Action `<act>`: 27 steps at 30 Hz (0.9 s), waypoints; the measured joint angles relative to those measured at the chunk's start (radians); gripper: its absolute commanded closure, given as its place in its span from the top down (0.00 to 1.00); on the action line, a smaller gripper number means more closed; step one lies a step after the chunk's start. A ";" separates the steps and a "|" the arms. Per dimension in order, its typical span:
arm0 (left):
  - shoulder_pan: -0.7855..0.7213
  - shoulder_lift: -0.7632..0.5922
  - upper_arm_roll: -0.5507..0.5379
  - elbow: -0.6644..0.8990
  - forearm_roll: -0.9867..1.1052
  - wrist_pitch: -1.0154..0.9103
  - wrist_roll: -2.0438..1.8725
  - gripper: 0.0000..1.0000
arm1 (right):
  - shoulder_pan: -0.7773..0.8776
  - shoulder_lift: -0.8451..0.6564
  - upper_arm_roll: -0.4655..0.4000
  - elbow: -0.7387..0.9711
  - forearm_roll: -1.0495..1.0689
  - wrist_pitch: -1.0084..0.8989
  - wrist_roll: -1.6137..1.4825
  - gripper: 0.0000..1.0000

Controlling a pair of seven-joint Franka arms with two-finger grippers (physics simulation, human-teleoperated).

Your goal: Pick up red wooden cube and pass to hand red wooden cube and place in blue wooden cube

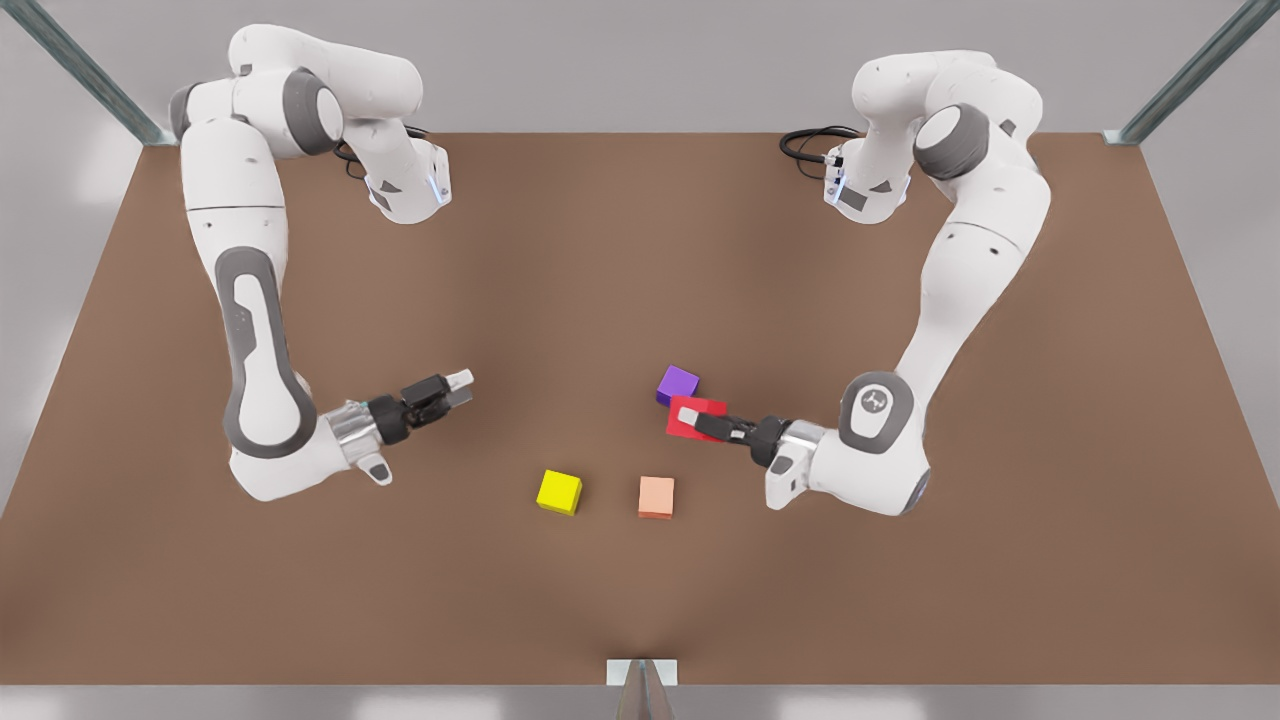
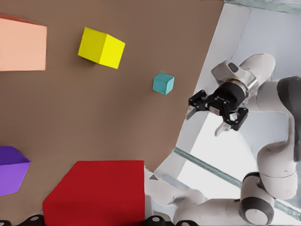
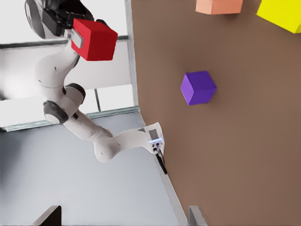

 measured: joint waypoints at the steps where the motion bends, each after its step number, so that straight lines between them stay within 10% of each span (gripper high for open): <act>1: -0.016 0.021 -0.001 0.008 -0.065 0.031 0.008 0.65 | 0.016 0.011 0.000 0.016 0.043 0.009 -0.050 1.00; 27: -0.066 0.074 -0.003 0.005 -0.392 0.273 0.380 0.65 | 0.238 0.065 0.002 0.034 0.484 0.492 -1.322 1.00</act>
